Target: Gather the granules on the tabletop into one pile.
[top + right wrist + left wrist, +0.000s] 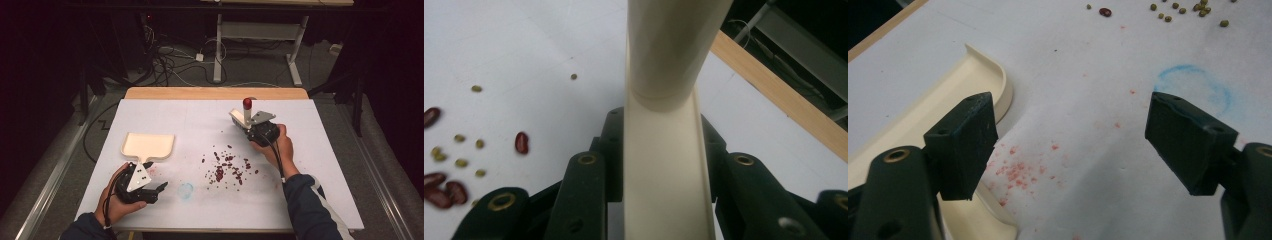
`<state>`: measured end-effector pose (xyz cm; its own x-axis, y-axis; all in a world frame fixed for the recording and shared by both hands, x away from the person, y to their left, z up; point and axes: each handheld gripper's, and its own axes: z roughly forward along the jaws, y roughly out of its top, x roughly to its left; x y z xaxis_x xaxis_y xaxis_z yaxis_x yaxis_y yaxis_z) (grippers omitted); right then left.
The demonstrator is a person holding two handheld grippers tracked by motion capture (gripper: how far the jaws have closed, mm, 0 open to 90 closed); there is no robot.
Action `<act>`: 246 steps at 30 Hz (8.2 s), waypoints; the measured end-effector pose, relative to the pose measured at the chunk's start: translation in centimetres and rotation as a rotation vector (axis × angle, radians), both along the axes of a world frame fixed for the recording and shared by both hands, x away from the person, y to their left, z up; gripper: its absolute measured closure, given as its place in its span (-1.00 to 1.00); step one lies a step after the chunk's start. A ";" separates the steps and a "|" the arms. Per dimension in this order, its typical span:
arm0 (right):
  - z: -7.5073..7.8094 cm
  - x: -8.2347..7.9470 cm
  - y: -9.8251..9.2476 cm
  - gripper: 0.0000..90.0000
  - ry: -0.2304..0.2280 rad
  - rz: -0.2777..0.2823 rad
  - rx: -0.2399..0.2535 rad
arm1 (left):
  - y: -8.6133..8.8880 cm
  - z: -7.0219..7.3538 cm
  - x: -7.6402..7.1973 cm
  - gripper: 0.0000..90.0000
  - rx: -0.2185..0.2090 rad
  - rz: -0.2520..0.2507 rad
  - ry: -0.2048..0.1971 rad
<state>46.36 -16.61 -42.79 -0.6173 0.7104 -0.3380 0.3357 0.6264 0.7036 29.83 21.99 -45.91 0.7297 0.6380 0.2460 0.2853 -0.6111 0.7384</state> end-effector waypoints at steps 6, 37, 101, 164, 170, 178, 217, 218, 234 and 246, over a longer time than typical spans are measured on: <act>-0.7 1.1 1.7 0.50 -0.012 0.065 -0.033 | 0.3 0.0 -0.1 -0.58 -0.008 0.003 0.007; -2.8 -5.8 3.1 0.45 -0.003 0.511 -0.037 | 0.1 0.0 -0.3 -0.60 0.006 -0.014 0.016; 0.0 -12.2 3.0 0.49 0.072 -0.101 0.080 | -0.7 0.4 -0.8 -0.60 0.020 -0.035 0.002; 0.5 -12.1 5.4 0.49 0.183 0.148 0.368 | 0.7 1.0 -0.6 -0.60 -0.012 0.032 -0.034; -0.4 -12.2 8.9 0.49 0.176 0.117 0.409 | 0.6 0.8 -0.6 -0.60 -0.003 0.026 -0.025; -2.0 -11.0 9.7 0.49 0.151 -0.008 0.407 | 0.6 0.7 -0.6 -0.60 0.007 0.023 -0.018; 0.3 -15.3 0.5 0.49 0.232 0.633 0.220 | -0.4 0.3 -0.7 -0.60 0.053 -0.026 0.005; -0.1 -15.2 0.3 0.49 0.244 0.653 0.206 | -0.4 0.3 -0.7 -0.60 0.053 -0.027 0.005; -1.3 -9.2 -0.7 0.49 0.210 0.730 0.241 | -0.8 0.0 -0.3 -0.60 0.069 -0.041 0.018; 0.4 -8.1 -0.6 0.49 0.122 0.657 0.301 | -0.7 0.0 -0.3 -0.60 0.066 -0.041 0.019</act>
<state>38.27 -17.25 -42.36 -0.9688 0.2317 -0.0882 0.0440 0.5105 0.8587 29.54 21.26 -45.92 0.7595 0.5905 0.2728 0.2726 -0.6697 0.6908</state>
